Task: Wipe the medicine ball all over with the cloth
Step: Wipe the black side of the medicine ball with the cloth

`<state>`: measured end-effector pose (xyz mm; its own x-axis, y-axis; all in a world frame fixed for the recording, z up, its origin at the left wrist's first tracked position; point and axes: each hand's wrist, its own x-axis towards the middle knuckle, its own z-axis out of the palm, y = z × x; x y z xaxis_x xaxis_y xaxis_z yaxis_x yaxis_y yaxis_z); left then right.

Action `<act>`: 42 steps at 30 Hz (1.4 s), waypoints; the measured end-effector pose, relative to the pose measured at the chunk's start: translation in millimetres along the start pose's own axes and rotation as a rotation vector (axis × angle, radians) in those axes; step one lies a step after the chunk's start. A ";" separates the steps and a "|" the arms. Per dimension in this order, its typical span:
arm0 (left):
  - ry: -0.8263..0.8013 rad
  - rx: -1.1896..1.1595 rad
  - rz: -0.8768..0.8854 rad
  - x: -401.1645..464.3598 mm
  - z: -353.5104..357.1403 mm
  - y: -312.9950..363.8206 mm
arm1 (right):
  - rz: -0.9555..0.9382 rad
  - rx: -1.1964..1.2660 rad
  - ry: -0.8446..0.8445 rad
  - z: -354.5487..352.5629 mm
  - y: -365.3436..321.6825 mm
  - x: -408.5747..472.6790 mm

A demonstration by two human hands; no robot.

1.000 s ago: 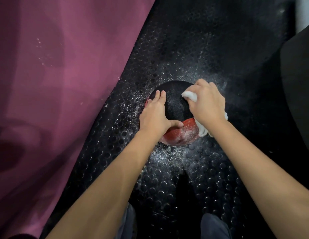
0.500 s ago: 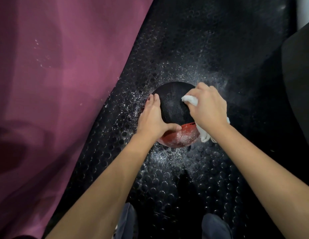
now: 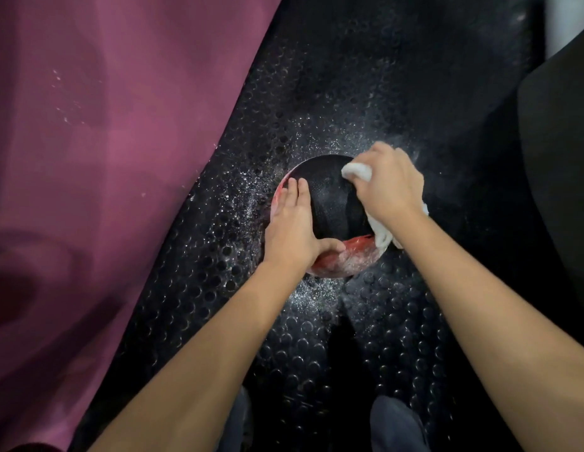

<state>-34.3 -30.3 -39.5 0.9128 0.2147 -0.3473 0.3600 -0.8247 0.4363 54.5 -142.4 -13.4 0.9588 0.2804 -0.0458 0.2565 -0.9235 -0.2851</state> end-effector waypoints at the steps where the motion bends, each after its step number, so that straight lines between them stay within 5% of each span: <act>1: 0.002 0.009 -0.001 2.2 -1.2 1.6 | 0.003 -0.014 0.004 1.1 -2.7 -1.9; 5: -0.013 0.032 0.002 1.8 -3.0 1.0 | -0.196 -0.056 -0.017 5.3 -4.8 -23.4; 10: -0.005 0.075 0.010 -0.1 -0.1 6.3 | -0.023 -0.024 -0.038 -2.0 0.9 14.1; 15: -0.017 0.059 -0.008 -5.4 0.3 0.4 | -0.247 -0.090 -0.068 3.0 -10.4 -12.5; 20: -0.020 0.089 0.020 -8.8 4.9 2.7 | -0.023 -0.002 -0.073 -2.9 -1.5 18.8; 24: -0.025 0.053 0.006 -8.2 2.8 -0.9 | -0.296 -0.100 -0.090 2.1 -17.4 -17.0; 29: -0.020 0.093 0.042 -13.9 6.4 0.5 | -0.084 0.006 -0.108 -3.0 -7.1 22.9; 34: -0.020 0.038 0.019 -12.5 5.1 -3.2 | -0.315 -0.113 -0.121 1.7 -25.0 -11.4; 39: -0.028 0.057 0.042 -20.8 10.3 -2.9 | -0.109 -0.031 -0.137 -1.9 -12.9 31.7; 42: -0.031 0.052 0.044 -20.6 10.4 -5.0 | -0.192 -0.095 -0.117 1.5 -21.6 16.8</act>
<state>-57.0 -36.0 -43.2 0.9208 0.1624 -0.3546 0.3087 -0.8592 0.4081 64.8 -117.3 -9.5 0.8719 0.4769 -0.1113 0.4488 -0.8691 -0.2078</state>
